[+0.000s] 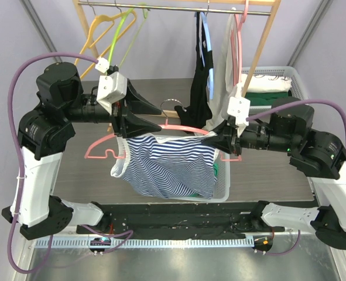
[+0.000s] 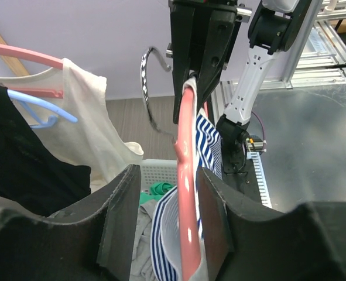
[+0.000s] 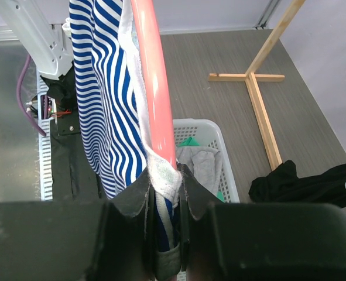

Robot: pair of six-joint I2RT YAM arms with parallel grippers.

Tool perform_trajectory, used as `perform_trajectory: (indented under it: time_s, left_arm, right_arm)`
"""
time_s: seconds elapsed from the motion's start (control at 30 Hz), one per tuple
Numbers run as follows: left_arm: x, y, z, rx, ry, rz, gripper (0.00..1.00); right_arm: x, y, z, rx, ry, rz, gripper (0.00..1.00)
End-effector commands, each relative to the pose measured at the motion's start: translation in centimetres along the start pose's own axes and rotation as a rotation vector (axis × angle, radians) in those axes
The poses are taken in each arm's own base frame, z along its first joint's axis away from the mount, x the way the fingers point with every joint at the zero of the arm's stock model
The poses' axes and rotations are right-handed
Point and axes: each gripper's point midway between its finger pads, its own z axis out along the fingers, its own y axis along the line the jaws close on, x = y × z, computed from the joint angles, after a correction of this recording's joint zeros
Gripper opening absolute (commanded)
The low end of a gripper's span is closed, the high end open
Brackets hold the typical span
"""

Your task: Remove the tank top from the hanger

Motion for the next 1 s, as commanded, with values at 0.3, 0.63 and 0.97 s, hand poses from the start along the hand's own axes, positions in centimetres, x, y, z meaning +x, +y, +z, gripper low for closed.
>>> perform_trajectory:
  time_s: [0.3, 0.63, 0.97]
  left_arm:
    - [1.0, -0.4, 0.6, 0.039, 0.003, -0.051, 0.26]
    - [-0.7, 0.0, 0.7, 0.029, -0.037, -0.003, 0.00]
    - [-0.7, 1.4, 0.5, -0.041, -0.023, 0.074, 0.00]
  right_arm:
    - [-4.5, -1.3, 1.4, 0.014, -0.147, -0.038, 0.01]
    - [-2.9, -1.1, 2.7, -0.009, -0.112, -0.015, 0.01]
    - [-2.6, -5.6, 0.8, 0.296, -0.154, 0.015, 0.55]
